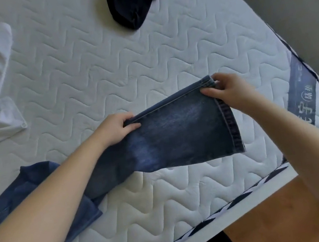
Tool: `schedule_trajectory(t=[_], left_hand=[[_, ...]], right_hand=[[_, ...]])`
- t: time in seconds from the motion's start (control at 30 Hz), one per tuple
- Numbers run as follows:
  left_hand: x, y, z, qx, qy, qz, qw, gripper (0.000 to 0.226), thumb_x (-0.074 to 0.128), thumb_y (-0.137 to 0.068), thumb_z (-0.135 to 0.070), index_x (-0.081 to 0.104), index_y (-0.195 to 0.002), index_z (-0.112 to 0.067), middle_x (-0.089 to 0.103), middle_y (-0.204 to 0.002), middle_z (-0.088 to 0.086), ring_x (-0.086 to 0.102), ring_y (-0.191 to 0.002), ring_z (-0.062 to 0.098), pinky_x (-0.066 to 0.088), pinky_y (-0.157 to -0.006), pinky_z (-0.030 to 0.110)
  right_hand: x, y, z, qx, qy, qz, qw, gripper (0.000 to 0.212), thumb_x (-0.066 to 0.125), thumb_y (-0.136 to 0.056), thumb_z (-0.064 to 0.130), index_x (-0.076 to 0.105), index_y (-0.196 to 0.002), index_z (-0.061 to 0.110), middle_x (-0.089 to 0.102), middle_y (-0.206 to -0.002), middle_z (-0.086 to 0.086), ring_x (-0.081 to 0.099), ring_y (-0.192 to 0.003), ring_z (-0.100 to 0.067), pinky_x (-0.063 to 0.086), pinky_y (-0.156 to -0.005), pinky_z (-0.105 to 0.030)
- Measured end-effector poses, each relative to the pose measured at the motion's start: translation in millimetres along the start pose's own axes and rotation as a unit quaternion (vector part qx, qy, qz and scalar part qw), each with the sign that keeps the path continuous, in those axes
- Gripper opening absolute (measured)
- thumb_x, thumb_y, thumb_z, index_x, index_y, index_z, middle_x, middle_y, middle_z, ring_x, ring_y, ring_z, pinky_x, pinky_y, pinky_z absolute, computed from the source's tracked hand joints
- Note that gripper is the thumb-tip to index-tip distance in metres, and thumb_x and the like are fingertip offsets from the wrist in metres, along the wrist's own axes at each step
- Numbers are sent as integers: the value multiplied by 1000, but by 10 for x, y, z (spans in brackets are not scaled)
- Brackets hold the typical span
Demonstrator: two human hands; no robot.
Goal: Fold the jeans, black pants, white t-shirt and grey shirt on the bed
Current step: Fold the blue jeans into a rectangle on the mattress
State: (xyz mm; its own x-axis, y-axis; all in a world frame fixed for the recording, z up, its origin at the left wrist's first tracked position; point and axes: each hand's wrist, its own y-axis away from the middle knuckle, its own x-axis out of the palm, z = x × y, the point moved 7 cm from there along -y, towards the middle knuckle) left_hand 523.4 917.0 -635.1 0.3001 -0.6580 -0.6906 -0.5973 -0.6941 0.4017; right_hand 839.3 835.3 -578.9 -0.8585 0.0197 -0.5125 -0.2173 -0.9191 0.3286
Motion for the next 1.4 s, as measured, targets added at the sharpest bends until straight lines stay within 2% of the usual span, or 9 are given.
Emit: schedule_trajectory(t=[0.17, 0.27, 0.47, 0.63, 0.83, 0.97, 1.07, 1.17, 1.4], left_hand=[[173, -540, 230, -92, -16, -72, 993, 22, 60, -92, -20, 62, -115, -19, 66, -106, 4, 60, -95, 26, 47, -83, 33], [254, -603, 209, -105, -65, -148, 981, 40, 60, -91, -19, 53, -130, -17, 58, -123, 9, 55, -108, 32, 44, -95, 41], [770, 27, -230, 50, -137, -224, 964, 12, 68, -85, -22, 63, -90, -12, 60, -85, 5, 57, -77, 29, 44, -69, 38], [1369, 683, -156, 54, -163, -204, 964, 24, 54, -85, -38, 60, -77, -17, 56, -75, -1, 56, -69, 24, 34, -64, 32], [1621, 1293, 250, -19, -261, -247, 933, 37, 55, -81, -36, 51, -115, -21, 53, -111, 6, 51, -98, 26, 39, -85, 42], [1573, 1552, 600, -90, -301, -201, 928, 39, 54, -83, -33, 53, -118, -15, 61, -110, 10, 56, -99, 29, 42, -84, 46], [1502, 1688, 840, -141, -299, -145, 932, 43, 76, -75, -22, 62, -114, -10, 63, -108, 13, 61, -93, 33, 46, -78, 46], [1417, 1778, 961, -165, -305, -108, 932, 50, 82, -64, -4, 66, -112, -6, 63, -103, 17, 62, -85, 36, 52, -69, 45], [1303, 1937, 873, -87, -273, -121, 950, 52, 81, -55, 12, 69, -104, -2, 66, -93, 16, 65, -79, 36, 57, -61, 40]], right_hand=[[238, -633, -522, 51, 22, -56, 997, 39, 61, -93, 16, 54, -131, 20, 64, -121, -3, 61, -110, -23, 47, -98, -39], [393, -631, -966, 127, 26, -81, 988, 56, 63, -92, 23, 40, -144, 21, 55, -136, -5, 55, -118, -24, 44, -90, -32], [791, -234, -1528, 228, 101, -23, 968, 62, 73, -83, 42, 50, -131, 11, 58, -122, -12, 59, -106, -30, 51, -90, -42], [828, -127, -1560, 228, 39, -28, 972, 25, 69, -89, 27, 54, -101, 11, 62, -95, -9, 63, -86, -30, 51, -66, -36], [205, -46, -1534, 206, -40, -161, 964, 23, 80, -78, 25, 60, -84, 15, 62, -71, -5, 60, -53, -20, 57, -58, -40], [346, 56, -1614, 251, -115, -185, 943, 37, 78, -81, 29, 61, -108, 11, 68, -99, -11, 68, -86, -28, 59, -79, -43], [657, 221, -1686, 319, -273, -169, 892, 36, 73, -86, 33, 54, -110, 14, 63, -111, -10, 66, -91, -22, 60, -66, -24], [940, 359, -1755, 354, -364, -147, 849, 43, 65, -93, 24, 46, -129, 8, 61, -120, -15, 68, -94, -27, 61, -70, -30], [697, 381, -1629, 281, -336, -256, 862, 52, 60, -89, -4, 39, -135, 10, 60, -117, -14, 64, -102, -26, 60, -69, -25]])
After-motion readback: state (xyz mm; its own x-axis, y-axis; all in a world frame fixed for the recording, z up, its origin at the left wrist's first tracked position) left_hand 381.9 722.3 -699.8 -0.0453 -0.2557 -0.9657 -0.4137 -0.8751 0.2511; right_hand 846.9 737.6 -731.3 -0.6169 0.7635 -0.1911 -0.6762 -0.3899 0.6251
